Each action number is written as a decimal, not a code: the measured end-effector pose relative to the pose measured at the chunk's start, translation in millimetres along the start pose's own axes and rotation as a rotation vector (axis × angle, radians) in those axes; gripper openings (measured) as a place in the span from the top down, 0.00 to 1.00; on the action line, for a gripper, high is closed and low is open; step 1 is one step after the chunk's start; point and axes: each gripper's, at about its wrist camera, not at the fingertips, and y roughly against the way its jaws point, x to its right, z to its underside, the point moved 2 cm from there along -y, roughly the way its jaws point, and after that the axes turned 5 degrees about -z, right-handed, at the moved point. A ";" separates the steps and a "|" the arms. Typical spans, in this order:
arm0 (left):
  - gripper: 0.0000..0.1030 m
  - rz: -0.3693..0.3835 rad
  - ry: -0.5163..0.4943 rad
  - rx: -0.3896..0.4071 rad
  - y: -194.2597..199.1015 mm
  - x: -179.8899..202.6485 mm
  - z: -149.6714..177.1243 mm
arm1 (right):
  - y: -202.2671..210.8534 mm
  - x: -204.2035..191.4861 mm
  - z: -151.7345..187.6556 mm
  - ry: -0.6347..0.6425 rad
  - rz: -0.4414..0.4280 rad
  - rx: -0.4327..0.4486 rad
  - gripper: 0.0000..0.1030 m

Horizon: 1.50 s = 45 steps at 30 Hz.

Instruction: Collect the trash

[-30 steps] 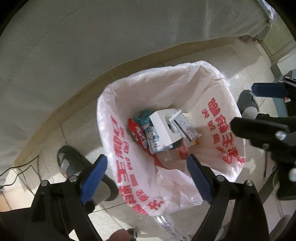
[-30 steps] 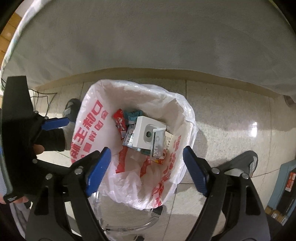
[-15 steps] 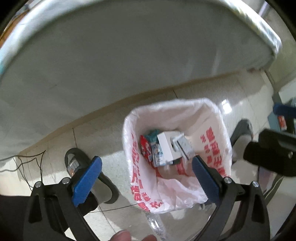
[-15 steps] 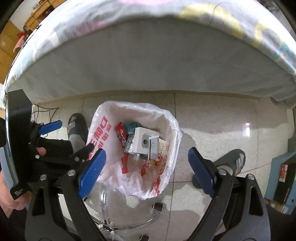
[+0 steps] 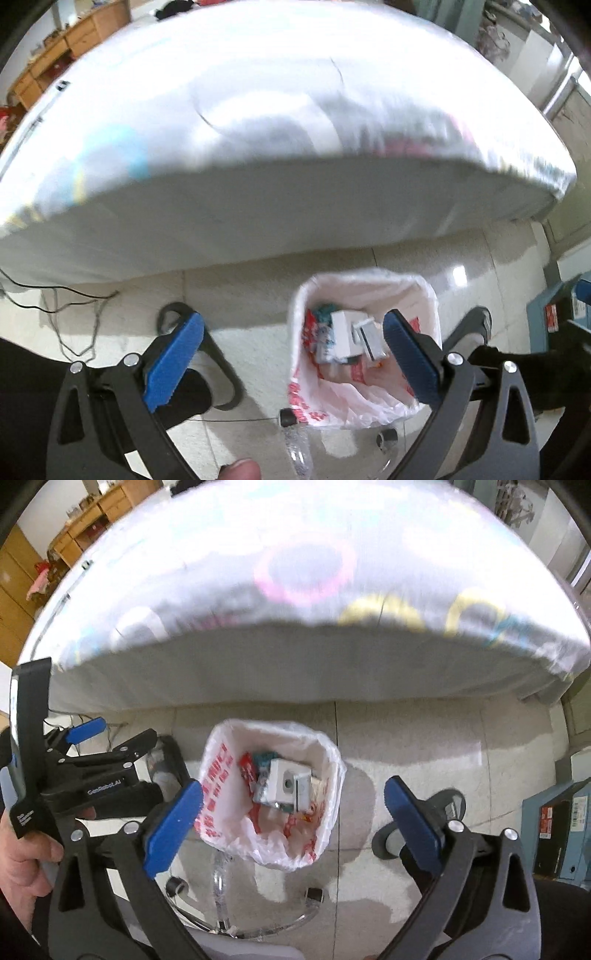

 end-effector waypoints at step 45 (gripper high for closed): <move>0.08 -0.149 0.108 0.472 262.6 -62.9 -68.0 | 225.7 -73.6 -69.0 0.049 0.003 0.550 0.07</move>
